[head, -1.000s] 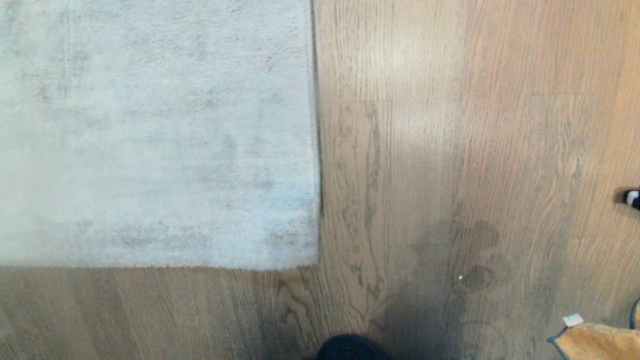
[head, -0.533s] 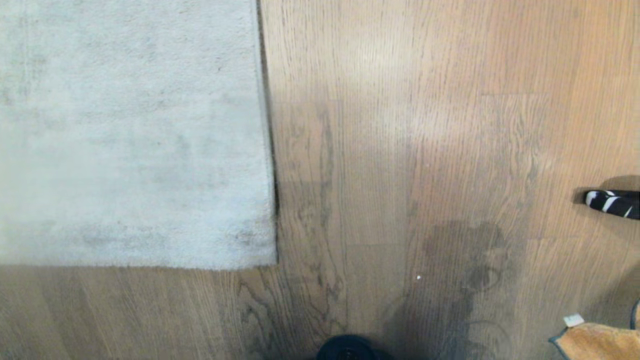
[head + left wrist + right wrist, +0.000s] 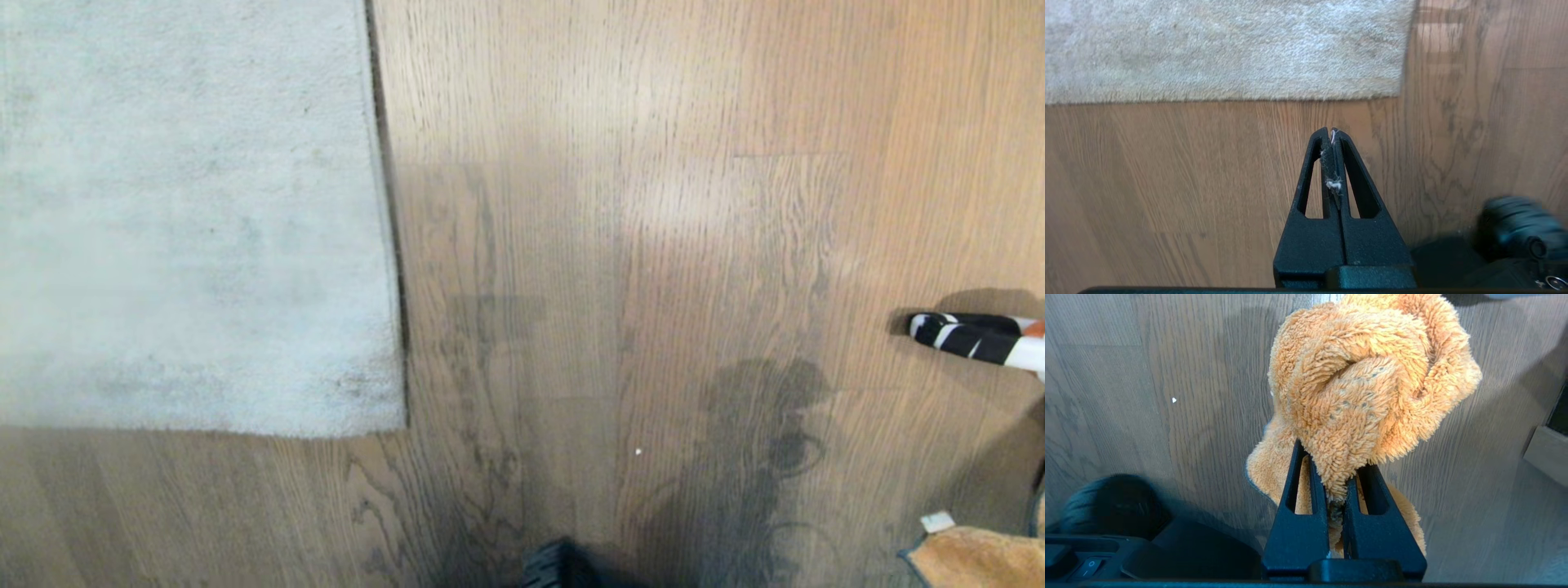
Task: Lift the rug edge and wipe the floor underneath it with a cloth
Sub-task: Put down the rag
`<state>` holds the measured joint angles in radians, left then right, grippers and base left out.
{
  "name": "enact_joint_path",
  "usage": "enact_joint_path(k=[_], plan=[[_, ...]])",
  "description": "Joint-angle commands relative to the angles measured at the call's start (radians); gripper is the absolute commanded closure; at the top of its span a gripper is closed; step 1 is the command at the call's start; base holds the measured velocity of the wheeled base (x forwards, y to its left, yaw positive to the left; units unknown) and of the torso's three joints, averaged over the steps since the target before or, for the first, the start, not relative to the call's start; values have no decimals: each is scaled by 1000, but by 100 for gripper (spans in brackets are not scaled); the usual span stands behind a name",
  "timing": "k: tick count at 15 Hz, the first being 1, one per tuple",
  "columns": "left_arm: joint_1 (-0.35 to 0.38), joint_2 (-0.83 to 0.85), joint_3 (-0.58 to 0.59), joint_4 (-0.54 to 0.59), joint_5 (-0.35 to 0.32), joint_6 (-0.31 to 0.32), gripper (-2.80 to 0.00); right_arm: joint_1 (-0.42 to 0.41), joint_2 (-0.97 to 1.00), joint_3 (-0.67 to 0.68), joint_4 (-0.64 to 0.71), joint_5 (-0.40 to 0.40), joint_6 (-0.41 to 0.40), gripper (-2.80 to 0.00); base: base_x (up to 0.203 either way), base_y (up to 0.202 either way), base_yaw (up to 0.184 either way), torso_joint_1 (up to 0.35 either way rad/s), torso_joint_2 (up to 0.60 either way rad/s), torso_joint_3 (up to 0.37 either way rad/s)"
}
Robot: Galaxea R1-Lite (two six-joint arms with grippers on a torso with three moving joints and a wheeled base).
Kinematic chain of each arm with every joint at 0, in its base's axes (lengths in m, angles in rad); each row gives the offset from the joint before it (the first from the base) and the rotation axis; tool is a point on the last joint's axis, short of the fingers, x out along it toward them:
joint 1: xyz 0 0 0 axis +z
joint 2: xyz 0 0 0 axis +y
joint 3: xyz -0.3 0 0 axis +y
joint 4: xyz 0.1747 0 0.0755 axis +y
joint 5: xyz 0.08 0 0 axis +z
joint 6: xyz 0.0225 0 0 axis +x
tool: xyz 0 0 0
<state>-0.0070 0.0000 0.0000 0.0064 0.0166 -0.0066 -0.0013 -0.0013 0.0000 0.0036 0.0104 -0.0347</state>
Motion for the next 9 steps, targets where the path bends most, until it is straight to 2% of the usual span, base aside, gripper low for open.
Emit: enact_joint_path(k=[1,9], plan=[[1,0,0,0,0,-3,0,1,1,0,1,0,-1,0,0,0,0,0,0,0],[1,0,0,0,0,-3,0,3,1,0,1,0,-1,0,0,0,0,0,0,0]])
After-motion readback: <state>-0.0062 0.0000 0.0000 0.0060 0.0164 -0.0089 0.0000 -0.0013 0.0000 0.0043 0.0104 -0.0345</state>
